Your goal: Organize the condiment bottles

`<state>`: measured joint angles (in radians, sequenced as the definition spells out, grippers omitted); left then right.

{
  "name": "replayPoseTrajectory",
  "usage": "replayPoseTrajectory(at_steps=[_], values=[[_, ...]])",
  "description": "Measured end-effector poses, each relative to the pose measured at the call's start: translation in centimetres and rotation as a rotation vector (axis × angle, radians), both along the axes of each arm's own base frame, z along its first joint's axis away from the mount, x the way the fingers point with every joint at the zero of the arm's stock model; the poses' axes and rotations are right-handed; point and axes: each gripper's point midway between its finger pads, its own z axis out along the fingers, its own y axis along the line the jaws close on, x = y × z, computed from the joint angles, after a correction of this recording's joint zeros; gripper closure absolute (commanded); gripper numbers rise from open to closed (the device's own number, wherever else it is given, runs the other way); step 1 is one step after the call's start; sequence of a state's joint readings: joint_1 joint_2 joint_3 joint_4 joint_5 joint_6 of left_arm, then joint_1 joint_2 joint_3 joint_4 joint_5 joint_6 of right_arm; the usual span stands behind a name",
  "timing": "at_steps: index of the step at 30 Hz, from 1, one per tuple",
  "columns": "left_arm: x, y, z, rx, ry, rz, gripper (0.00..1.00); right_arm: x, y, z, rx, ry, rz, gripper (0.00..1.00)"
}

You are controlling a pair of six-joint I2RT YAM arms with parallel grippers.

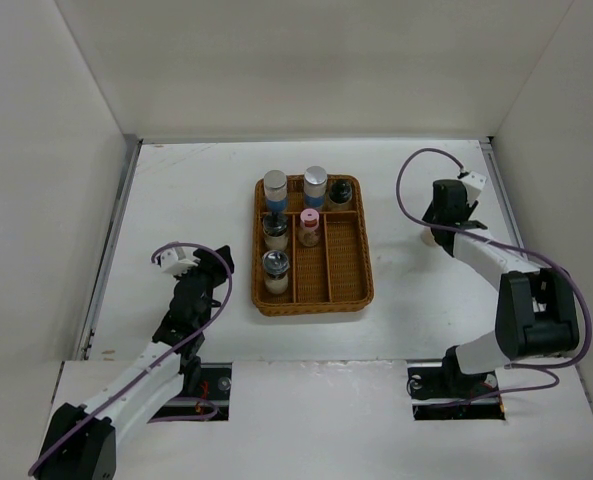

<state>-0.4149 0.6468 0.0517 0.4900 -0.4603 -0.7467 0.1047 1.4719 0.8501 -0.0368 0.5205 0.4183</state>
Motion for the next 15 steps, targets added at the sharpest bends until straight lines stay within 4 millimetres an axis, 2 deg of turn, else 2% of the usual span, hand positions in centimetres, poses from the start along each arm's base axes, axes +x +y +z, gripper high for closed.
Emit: replayPoseTrajectory(at_steps=[5, 8, 12, 15], values=[[0.0, 0.0, -0.2, 0.003, 0.006, 0.001, 0.48, 0.0, 0.4, 0.2, -0.001, -0.004, 0.01, 0.57], [0.0, 0.0, -0.4, 0.006, 0.012, 0.002, 0.48, -0.3, 2.7, 1.8, -0.006, -0.034, 0.068, 0.58], [0.0, 0.1, -0.5, 0.008, 0.016, 0.008, 0.47, -1.4, 9.8, 6.6, -0.002, -0.151, 0.272, 0.58], [0.1, 0.2, -0.6, 0.01, 0.019, 0.011, 0.46, -3.9, 15.9, 10.1, 0.021, -0.24, 0.462, 0.58]])
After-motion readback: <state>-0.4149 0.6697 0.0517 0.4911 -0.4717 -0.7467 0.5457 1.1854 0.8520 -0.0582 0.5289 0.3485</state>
